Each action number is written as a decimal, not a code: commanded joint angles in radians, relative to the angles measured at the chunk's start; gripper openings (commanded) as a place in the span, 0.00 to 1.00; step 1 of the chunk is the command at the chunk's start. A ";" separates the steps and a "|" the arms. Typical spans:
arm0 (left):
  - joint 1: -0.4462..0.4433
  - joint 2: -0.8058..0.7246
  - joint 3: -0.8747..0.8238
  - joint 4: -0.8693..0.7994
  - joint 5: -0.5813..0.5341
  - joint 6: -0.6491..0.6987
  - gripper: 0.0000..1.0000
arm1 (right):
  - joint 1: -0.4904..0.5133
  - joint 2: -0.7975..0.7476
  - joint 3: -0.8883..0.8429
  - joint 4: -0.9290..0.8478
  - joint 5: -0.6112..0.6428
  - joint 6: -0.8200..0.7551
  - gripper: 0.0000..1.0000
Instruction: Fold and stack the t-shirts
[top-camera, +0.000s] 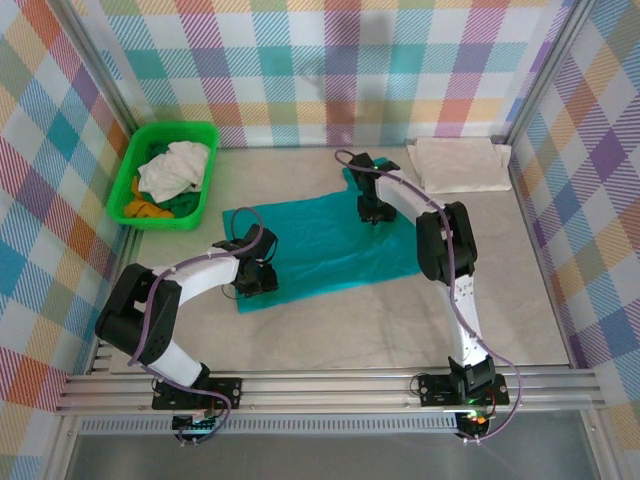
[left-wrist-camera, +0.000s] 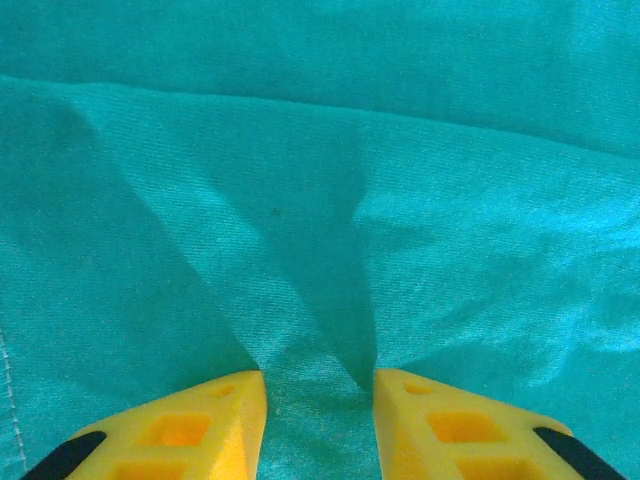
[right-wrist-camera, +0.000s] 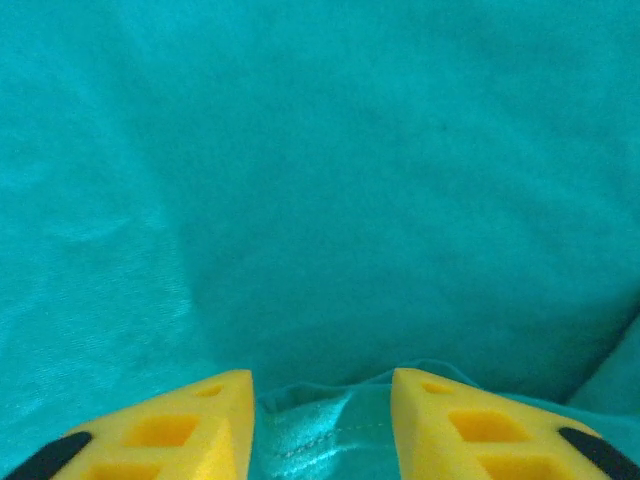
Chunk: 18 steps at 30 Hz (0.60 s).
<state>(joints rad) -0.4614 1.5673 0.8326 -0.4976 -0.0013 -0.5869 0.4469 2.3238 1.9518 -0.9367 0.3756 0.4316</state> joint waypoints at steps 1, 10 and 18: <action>0.009 0.019 -0.024 -0.010 -0.025 0.012 0.35 | 0.007 0.009 0.031 -0.050 0.018 0.003 0.34; 0.009 0.031 -0.024 -0.001 -0.021 0.011 0.35 | 0.009 -0.024 0.021 -0.040 0.011 -0.004 0.03; 0.009 0.037 -0.023 -0.003 -0.026 0.010 0.35 | 0.036 -0.103 0.006 -0.029 0.013 -0.015 0.00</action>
<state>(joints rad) -0.4614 1.5715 0.8318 -0.4942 -0.0059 -0.5865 0.4610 2.3009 1.9541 -0.9550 0.3817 0.4282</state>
